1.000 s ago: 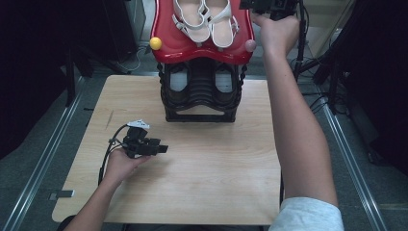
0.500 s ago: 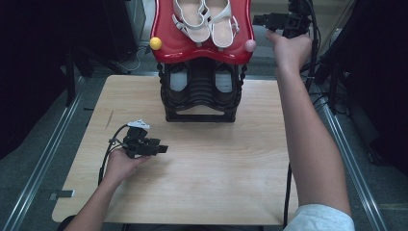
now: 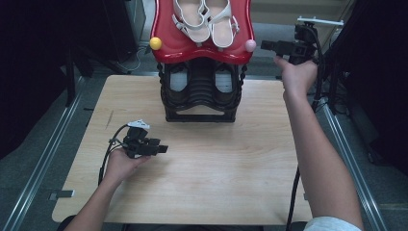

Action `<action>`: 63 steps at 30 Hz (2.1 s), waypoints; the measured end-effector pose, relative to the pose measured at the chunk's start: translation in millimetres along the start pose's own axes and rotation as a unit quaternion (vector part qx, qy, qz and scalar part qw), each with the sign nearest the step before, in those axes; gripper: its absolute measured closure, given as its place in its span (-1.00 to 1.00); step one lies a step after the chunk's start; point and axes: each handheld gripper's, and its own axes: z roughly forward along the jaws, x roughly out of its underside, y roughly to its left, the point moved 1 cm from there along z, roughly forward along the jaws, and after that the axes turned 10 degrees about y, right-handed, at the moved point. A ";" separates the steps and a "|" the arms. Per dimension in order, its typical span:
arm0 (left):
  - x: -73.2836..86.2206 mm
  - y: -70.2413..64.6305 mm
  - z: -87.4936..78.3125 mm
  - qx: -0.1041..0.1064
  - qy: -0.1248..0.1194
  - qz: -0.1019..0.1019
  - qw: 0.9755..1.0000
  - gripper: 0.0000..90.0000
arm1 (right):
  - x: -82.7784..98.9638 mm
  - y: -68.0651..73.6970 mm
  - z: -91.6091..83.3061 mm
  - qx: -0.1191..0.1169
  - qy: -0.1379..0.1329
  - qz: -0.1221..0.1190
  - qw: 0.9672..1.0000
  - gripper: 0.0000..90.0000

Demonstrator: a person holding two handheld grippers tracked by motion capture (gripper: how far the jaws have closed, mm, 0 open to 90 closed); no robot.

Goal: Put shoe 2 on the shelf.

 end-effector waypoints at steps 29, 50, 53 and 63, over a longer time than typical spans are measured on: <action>0.3 -0.1 -0.7 -0.002 -0.002 0.000 1.000 0.00 | 124.9 4.6 26.0 -0.065 0.073 -0.045 0.994 -0.01; 0.2 -1.9 0.3 -0.003 0.002 0.002 1.000 -0.01 | 226.6 12.6 60.0 -0.104 0.114 -0.064 0.986 -0.03; -0.1 -2.4 0.4 -0.003 0.003 0.006 1.000 -0.01 | 236.4 11.6 61.3 -0.111 0.116 -0.058 0.985 -0.03; -0.9 -5.4 1.7 -0.002 0.005 0.015 1.000 -0.02 | 261.4 10.8 70.2 -0.119 0.121 -0.058 0.984 -0.03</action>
